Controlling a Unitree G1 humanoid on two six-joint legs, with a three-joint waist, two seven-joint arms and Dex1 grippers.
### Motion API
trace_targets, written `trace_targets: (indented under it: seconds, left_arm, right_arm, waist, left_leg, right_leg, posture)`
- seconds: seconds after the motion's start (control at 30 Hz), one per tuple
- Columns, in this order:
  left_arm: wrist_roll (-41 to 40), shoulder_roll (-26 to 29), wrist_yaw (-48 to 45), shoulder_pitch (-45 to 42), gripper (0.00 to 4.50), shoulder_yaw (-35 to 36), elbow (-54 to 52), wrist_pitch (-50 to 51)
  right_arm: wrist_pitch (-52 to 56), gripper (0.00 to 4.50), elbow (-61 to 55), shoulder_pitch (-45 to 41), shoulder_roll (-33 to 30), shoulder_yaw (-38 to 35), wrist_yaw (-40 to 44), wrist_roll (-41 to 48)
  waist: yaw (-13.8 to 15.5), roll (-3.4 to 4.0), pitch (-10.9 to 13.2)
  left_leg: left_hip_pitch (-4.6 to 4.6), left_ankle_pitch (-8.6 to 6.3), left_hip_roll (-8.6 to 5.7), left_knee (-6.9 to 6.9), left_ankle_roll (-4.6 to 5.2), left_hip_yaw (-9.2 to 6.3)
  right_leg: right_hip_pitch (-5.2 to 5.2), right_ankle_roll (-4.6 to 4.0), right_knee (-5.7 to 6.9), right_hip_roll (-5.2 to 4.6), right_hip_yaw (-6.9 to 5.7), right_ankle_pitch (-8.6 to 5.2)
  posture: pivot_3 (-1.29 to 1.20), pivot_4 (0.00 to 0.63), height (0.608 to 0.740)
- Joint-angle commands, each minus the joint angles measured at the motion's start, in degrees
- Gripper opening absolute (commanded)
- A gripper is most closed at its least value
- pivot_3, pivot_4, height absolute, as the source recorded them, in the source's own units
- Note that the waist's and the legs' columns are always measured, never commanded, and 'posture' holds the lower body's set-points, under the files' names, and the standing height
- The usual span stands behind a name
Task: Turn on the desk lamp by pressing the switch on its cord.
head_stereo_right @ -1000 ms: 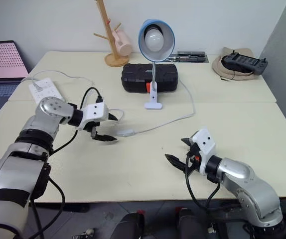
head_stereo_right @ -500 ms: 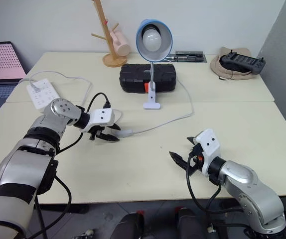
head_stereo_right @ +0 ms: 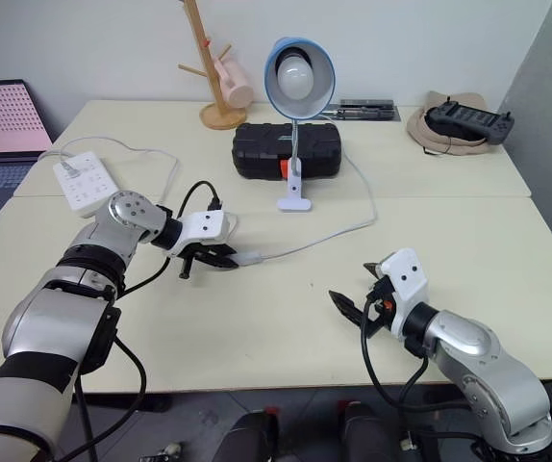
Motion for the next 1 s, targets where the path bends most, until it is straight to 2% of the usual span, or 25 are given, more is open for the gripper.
trace_targets:
  seconds: [0.03, 0.13, 0.23, 0.37, 0.53, 0.6, 0.77, 1.0]
  left_arm:
    - [-8.1, -2.1, -7.2, -5.0, 0.41, 6.3, -1.8, 19.6]
    - [-17.7, -3.5, -10.5, -5.1, 0.41, 6.1, -10.6, 41.3]
    - [-25.3, -4.8, -10.4, -0.3, 0.41, 8.4, -27.6, 64.6]
    - [-36.9, -7.0, -2.7, 7.1, 0.41, 13.7, -51.3, 90.2]
    - [-45.9, -13.4, 8.6, 12.1, 0.41, 24.7, -66.3, 109.0]
    - [-49.6, -14.7, 11.9, 13.9, 0.41, 26.9, -69.9, 111.5]
    - [-57.1, -15.7, 19.6, 16.0, 0.41, 28.9, -71.9, 111.7]
    - [-68.0, -14.6, 27.5, 18.1, 0.41, 29.8, -72.3, 111.7]
  right_arm:
    - [0.9, 4.5, -1.2, -0.1, 1.8, -4.5, -0.3, 4.9]
    - [4.4, 4.5, 0.3, -1.3, 5.8, -9.1, -2.1, 12.8]
    - [9.1, 4.5, 0.9, -1.8, 5.8, -12.7, -2.3, 20.8]
    - [11.7, 4.5, 5.4, -4.4, 6.9, -19.1, -10.5, 45.7]
    - [5.4, 4.5, 9.9, -9.0, 5.0, -17.0, -22.8, 72.4]
    - [4.0, 4.5, 10.7, -10.2, 3.3, -14.8, -25.0, 78.6]
    - [2.6, 4.5, 12.8, -12.4, 0.2, -10.3, -26.8, 79.8]
    - [1.5, 4.5, 15.8, -15.1, -1.5, -7.8, -25.3, 81.1]
  waist:
    - [0.0, -0.01, 0.0]
    - [0.0, -0.02, 0.0]
    - [-0.1, -0.01, 0.0]
    - [-1.0, 0.0, 0.0]
    - [-1.4, 0.03, 0.0]
    - [-1.4, 0.06, 0.0]
    - [-1.3, 0.08, 0.0]
    - [-1.1, 0.08, 0.0]
  left_leg:
    - [-0.03, 0.0, 0.0, 0.01, 0.0, -0.02]
    - [-0.08, 0.0, -0.01, 0.07, 0.0, -0.14]
    - [-0.08, 0.0, 0.05, 0.06, 0.0, -0.18]
    - [-0.02, 0.01, 0.29, 0.0, 0.0, -0.35]
    - [0.06, 0.02, 0.26, 0.08, 0.01, -0.5]
    - [0.14, 0.02, 0.23, 0.08, 0.01, -0.45]
    - [0.11, 0.02, 0.15, 0.09, 0.01, -0.27]
    - [0.08, 0.02, 0.16, 0.06, 0.01, -0.09]
  right_leg:
    - [0.0, 0.0, 0.0, 0.0, -0.02, 0.0]
    - [0.02, 0.0, 0.01, 0.02, -0.1, 0.0]
    - [0.03, 0.0, 0.02, -0.03, -0.08, 0.0]
    - [0.03, -0.02, 0.06, -0.11, -0.01, -0.01]
    - [0.03, -0.02, 0.28, -0.17, -0.01, -0.01]
    - [0.04, -0.01, 0.35, -0.18, 0.05, -0.01]
    - [0.06, 0.0, 0.31, -0.17, 0.01, -0.02]
    - [0.06, 0.0, 0.17, -0.2, 0.06, -0.02]
  posture:
    - [0.0, 0.15, 0.74]
    - [0.0, 0.15, 0.74]
    - [0.0, 0.15, 0.74]
    - [0.0, 0.15, 0.74]
    - [0.0, 0.15, 0.74]
    - [0.0, 0.15, 0.74]
    - [0.0, 0.15, 0.74]
    - [0.0, 0.15, 0.74]
